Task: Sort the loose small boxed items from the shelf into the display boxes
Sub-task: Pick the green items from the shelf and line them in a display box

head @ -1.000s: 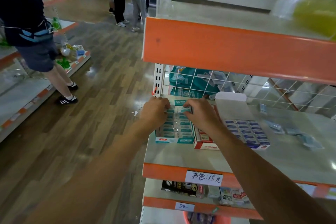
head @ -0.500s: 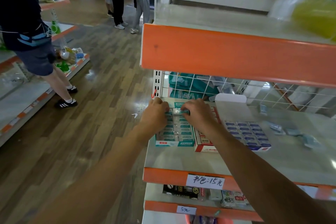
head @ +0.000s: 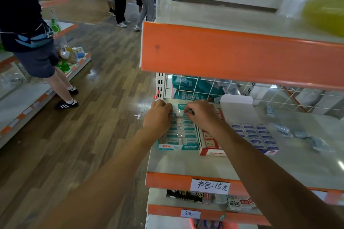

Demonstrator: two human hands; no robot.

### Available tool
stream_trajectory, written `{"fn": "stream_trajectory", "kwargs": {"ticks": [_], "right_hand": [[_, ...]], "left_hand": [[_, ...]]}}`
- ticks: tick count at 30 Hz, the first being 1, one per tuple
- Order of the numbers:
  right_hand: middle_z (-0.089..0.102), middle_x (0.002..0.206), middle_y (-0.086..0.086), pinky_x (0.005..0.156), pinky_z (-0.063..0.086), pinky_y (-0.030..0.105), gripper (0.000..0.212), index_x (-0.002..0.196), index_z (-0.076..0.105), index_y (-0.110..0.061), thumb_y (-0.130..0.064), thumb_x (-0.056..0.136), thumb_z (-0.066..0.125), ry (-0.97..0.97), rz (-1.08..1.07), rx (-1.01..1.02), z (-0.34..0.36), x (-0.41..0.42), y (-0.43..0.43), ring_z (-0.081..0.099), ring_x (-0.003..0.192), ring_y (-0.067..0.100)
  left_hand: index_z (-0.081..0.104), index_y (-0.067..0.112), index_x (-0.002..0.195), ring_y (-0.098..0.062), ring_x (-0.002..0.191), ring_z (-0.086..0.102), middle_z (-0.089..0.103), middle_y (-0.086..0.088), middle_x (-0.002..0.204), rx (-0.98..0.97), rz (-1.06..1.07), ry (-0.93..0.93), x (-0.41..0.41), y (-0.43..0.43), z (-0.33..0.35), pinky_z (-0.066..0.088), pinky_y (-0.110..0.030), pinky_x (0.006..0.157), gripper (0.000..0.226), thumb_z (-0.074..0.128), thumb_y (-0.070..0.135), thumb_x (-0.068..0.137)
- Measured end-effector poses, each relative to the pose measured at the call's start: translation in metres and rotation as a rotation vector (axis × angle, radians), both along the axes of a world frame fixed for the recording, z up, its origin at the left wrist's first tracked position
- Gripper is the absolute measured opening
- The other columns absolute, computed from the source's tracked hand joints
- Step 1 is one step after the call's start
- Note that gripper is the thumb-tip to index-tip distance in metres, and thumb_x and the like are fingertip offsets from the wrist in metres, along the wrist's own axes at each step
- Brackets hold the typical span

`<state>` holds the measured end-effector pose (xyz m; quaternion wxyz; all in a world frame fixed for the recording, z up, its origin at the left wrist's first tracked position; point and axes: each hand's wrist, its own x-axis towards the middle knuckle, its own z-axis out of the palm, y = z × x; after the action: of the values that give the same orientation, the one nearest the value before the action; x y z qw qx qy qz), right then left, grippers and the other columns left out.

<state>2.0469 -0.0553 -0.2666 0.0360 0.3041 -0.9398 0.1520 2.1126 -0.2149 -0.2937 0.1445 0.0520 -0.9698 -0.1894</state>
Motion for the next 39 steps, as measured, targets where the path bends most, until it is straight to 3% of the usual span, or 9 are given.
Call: {"fn": "stream_trajectory", "kwargs": {"ticks": [11, 28, 32, 35, 39], "right_hand": [[0.069, 0.104, -0.003, 0.087, 0.048, 0.044, 0.012, 0.100, 0.071, -0.023, -0.025, 0.090, 0.063, 0.052, 0.033, 0.078, 0.003, 0.002, 0.005, 0.054, 0.097, 0.018], [0.067, 0.106, 0.000, 0.086, 0.049, 0.039, 0.016, 0.105, 0.070, -0.020, -0.024, 0.092, 0.061, 0.094, 0.036, 0.115, 0.001, 0.016, 0.007, 0.051, 0.099, 0.019], [0.066, 0.108, 0.000, 0.088, 0.049, 0.039, 0.018, 0.106, 0.067, -0.019, -0.028, 0.092, 0.059, 0.093, 0.048, 0.100, 0.000, 0.019, 0.010, 0.052, 0.100, 0.019], [0.063, 0.120, -0.003, 0.096, 0.046, 0.041, 0.029, 0.118, 0.062, -0.022, -0.034, 0.093, 0.058, 0.094, 0.078, 0.091, 0.001, 0.021, 0.024, 0.053, 0.109, 0.018], [0.061, 0.125, -0.006, 0.099, 0.046, 0.041, 0.034, 0.125, 0.055, -0.027, -0.040, 0.093, 0.055, 0.107, -0.008, 0.004, 0.005, 0.024, 0.048, 0.055, 0.113, 0.016]], "left_hand": [[0.058, 0.010, 0.111, -0.025, 0.112, 0.046, 0.053, -0.008, 0.117, -0.026, -0.074, 0.005, 0.001, 0.000, -0.001, 0.051, -0.040, 0.081, 0.022, 0.045, 0.022, 0.098], [0.052, 0.015, 0.125, -0.020, 0.122, 0.041, 0.047, -0.005, 0.131, -0.046, -0.050, -0.051, 0.021, 0.011, -0.002, 0.050, -0.035, 0.090, 0.028, 0.047, 0.022, 0.098], [0.052, 0.018, 0.124, -0.020, 0.123, 0.040, 0.046, -0.004, 0.131, -0.088, -0.061, -0.084, 0.019, 0.010, 0.002, 0.051, -0.035, 0.088, 0.028, 0.044, 0.026, 0.099], [0.050, 0.019, 0.125, -0.022, 0.120, 0.042, 0.046, -0.005, 0.132, -0.190, -0.051, -0.111, 0.017, 0.012, 0.011, 0.050, -0.035, 0.089, 0.030, 0.043, 0.030, 0.098], [0.040, 0.022, 0.133, -0.025, 0.129, 0.036, 0.042, -0.004, 0.139, -0.311, -0.025, -0.060, 0.016, 0.036, 0.022, 0.041, -0.039, 0.102, 0.039, 0.039, 0.040, 0.099]]}}
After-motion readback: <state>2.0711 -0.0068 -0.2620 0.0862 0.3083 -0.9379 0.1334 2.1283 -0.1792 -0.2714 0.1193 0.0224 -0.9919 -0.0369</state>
